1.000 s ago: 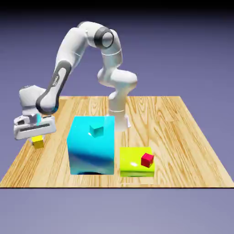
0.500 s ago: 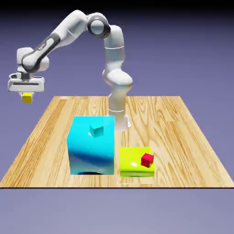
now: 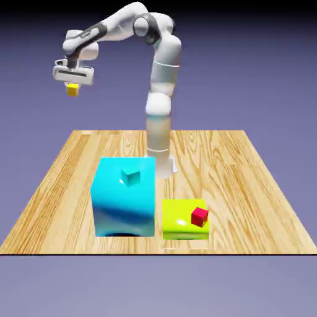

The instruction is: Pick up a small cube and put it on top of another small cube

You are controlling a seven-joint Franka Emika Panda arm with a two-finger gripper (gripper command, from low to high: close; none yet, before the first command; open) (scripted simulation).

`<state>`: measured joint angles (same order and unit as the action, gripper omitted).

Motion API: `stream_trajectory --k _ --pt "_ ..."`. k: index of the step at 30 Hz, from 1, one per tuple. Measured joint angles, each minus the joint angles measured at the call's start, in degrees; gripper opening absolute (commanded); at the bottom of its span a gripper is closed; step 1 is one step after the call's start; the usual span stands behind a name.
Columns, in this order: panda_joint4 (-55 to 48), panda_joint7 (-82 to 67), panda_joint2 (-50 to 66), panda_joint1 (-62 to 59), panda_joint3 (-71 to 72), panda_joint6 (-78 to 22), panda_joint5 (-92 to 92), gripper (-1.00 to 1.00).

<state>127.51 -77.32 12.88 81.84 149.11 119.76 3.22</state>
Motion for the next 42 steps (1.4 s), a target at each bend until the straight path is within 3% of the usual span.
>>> stream_trajectory --k 42 --pt "-3.18 -24.34 41.06 -87.21 -14.63 -35.72 -38.82 -1.0"
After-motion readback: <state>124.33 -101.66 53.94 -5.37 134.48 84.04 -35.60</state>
